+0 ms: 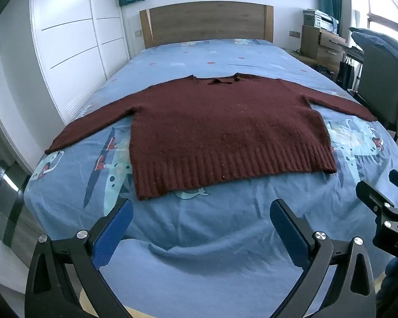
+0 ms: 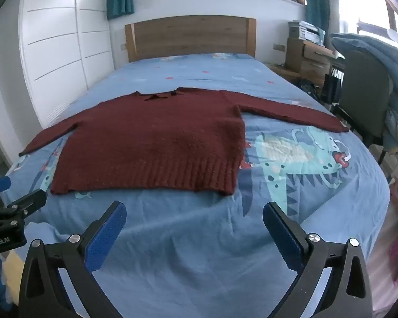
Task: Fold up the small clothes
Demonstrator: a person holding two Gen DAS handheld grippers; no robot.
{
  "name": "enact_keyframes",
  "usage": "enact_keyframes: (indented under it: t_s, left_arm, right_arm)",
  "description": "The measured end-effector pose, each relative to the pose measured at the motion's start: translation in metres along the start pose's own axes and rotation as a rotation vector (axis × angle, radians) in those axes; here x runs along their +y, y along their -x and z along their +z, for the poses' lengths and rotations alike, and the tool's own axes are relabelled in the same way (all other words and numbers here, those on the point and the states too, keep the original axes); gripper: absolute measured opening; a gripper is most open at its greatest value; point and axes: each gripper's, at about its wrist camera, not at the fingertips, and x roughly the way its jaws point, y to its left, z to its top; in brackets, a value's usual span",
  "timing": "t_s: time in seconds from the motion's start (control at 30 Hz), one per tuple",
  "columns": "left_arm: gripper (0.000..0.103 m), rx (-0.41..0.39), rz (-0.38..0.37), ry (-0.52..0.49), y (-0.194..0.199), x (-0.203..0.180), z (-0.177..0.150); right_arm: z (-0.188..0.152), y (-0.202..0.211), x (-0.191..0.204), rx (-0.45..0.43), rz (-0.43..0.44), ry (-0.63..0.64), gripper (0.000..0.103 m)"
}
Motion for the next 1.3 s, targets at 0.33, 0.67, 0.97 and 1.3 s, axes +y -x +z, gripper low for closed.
enact_keyframes:
  t_s: [0.33, 0.67, 0.97, 1.3]
  left_arm:
    - [0.102, -0.002, -0.006, -0.004, 0.0015, -0.0008, -0.0038]
    - [0.102, -0.005, -0.006, -0.001, -0.0002, -0.0026, -0.0034]
    - [0.102, 0.0, -0.009, 0.007, 0.0002, -0.0025, -0.0002]
    - [0.102, 0.002, -0.012, 0.008, -0.0007, -0.0027, -0.0006]
  right_arm:
    - [0.0001, 0.0017, -0.0018, 0.0, -0.004, -0.004, 0.103]
    - [-0.002, -0.0003, -0.0053, 0.001, -0.002, -0.006, 0.103]
    - [-0.0019, -0.0003, -0.0052, 0.002, -0.003, -0.008, 0.103]
    - [-0.0015, 0.001, -0.0063, 0.0, -0.006, -0.01, 0.103]
